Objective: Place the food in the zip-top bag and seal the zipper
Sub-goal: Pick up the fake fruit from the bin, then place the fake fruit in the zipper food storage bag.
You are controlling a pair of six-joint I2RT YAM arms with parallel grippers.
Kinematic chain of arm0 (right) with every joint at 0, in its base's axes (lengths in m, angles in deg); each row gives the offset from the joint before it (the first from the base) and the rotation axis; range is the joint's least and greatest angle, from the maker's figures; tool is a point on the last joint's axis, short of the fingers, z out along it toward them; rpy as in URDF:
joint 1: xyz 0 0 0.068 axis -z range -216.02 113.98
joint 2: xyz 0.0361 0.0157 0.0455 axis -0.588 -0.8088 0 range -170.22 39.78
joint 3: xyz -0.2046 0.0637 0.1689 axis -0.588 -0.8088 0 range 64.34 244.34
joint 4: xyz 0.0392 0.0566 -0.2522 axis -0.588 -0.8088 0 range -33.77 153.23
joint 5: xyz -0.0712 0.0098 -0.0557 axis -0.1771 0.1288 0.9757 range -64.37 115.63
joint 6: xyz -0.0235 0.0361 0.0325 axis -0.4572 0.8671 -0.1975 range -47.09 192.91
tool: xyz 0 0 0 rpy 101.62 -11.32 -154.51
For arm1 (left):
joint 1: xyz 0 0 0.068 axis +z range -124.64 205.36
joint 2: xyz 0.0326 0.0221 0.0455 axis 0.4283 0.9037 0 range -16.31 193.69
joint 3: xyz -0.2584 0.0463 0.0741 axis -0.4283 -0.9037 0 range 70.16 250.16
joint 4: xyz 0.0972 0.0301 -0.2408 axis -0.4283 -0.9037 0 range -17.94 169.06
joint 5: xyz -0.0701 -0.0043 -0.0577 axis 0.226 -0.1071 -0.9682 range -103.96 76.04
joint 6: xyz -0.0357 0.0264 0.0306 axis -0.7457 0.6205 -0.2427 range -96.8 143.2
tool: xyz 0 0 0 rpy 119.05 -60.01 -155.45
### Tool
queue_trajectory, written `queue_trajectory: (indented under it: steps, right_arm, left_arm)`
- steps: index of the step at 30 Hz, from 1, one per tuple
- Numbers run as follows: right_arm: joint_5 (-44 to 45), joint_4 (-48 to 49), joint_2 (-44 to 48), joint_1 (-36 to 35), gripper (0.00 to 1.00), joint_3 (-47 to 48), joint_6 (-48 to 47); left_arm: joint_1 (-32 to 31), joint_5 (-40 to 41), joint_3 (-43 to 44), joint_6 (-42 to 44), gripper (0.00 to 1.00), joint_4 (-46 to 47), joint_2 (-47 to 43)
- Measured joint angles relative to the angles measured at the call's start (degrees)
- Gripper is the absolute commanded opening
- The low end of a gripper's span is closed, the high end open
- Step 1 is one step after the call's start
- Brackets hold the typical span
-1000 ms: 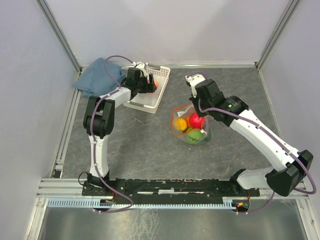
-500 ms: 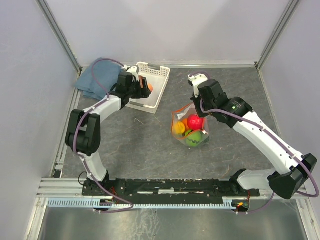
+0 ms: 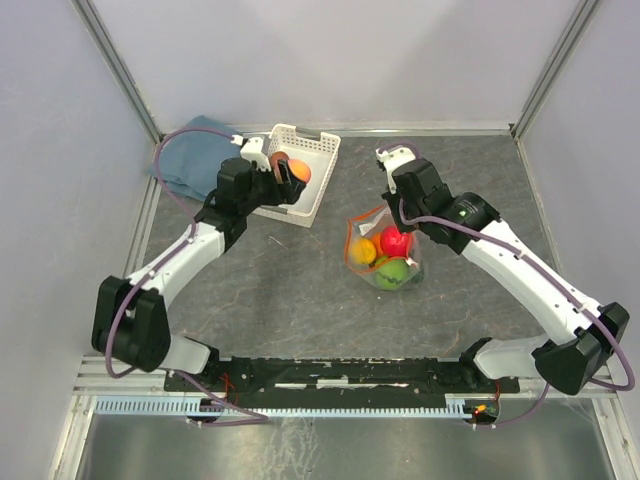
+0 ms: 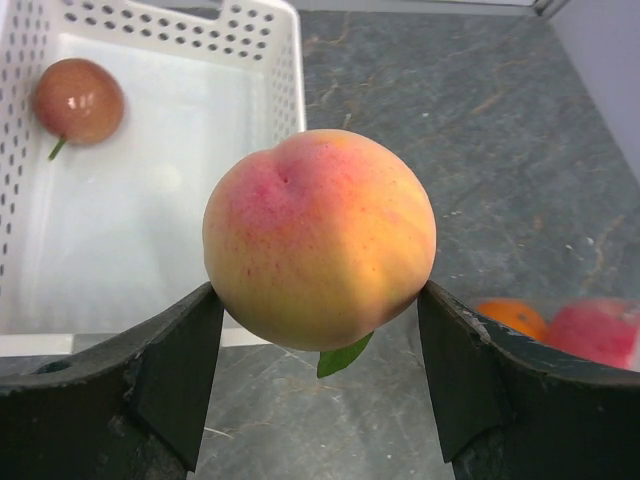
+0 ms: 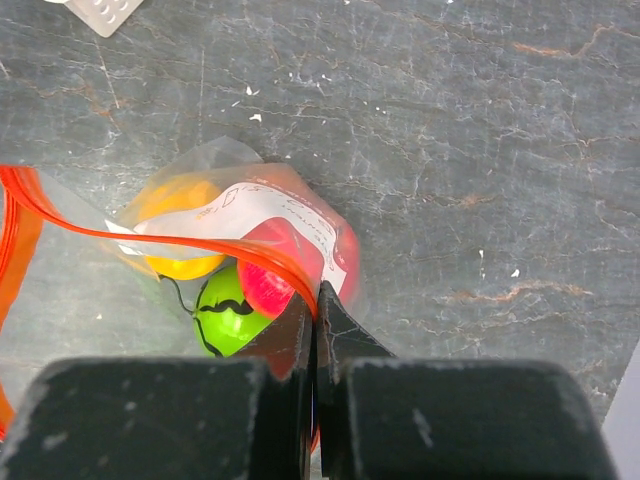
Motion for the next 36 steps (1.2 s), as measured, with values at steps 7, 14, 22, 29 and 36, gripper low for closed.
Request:
queue_trajectory:
  steps: [7,14,22,29,36]
  right_arm:
    - [2.4,0.4,-1.3,0.0,0.02,0.0,-0.1]
    - [4.2,1.2,-3.2,0.0,0.02,0.0,-0.1]
    - [4.5,1.7,-3.5,0.0,0.02,0.0,0.1]
    - [4.2,1.8,-3.2,0.0,0.02,0.0,0.2]
    - [2.9,1.9,-1.9,0.0,0.02,0.0,0.9]
  left_arm:
    - [-5.0,0.0,-4.4,-0.6,0.52,2.4,-7.7]
    - [-13.9,0.9,-7.9,-0.6,0.52,4.2,-14.7]
    - [-23.8,3.1,-12.2,-0.4,0.52,7.7,-20.5]
    - [-30.4,3.6,-12.5,2.7,0.52,9.1,-20.9]
    - [-32.5,3.6,-12.5,4.1,0.54,10.0,-17.8]
